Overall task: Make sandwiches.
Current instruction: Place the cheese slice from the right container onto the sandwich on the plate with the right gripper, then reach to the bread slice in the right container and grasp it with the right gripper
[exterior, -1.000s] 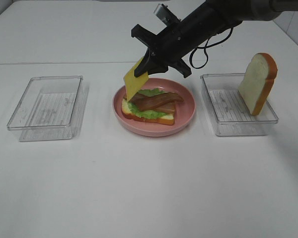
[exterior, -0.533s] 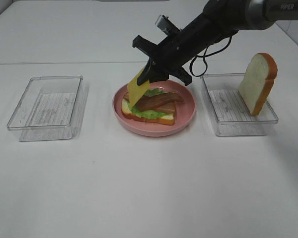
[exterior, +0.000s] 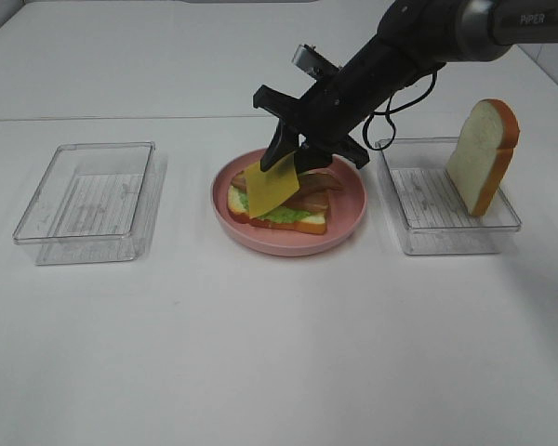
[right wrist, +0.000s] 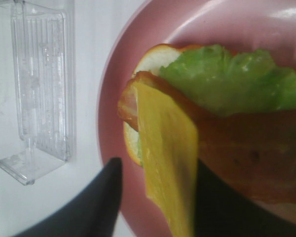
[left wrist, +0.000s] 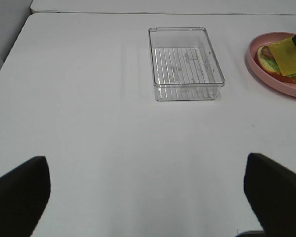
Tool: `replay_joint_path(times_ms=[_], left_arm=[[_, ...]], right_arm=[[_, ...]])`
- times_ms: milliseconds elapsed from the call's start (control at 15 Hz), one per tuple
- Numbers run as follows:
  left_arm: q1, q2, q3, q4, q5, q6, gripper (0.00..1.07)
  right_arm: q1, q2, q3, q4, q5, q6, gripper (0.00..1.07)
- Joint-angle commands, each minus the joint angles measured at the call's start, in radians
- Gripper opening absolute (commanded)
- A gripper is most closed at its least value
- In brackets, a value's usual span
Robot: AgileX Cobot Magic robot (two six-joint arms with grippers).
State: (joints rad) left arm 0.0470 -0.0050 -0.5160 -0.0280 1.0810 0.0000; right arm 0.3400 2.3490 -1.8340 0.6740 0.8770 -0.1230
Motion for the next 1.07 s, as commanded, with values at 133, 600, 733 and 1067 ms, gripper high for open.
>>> replay_joint_path(times_ms=[133, 600, 733, 1067], left_arm=[[0.002, -0.017, 0.000, -0.008, -0.011, -0.008, 1.00], [0.002, -0.017, 0.000, -0.008, -0.011, -0.008, 1.00], [0.002, -0.017, 0.000, -0.008, -0.011, -0.008, 1.00], [0.002, -0.017, 0.000, -0.008, -0.011, -0.008, 1.00]], right_arm=[[-0.002, -0.050, 0.002, -0.097, 0.021, -0.004, 0.80], [-0.002, -0.255, -0.091, -0.335, 0.227, 0.064, 0.80], [-0.004, -0.283, -0.161, -0.475, 0.296, 0.103, 0.80], [-0.144, -0.265, -0.289, -0.705, 0.457, 0.180, 0.80]])
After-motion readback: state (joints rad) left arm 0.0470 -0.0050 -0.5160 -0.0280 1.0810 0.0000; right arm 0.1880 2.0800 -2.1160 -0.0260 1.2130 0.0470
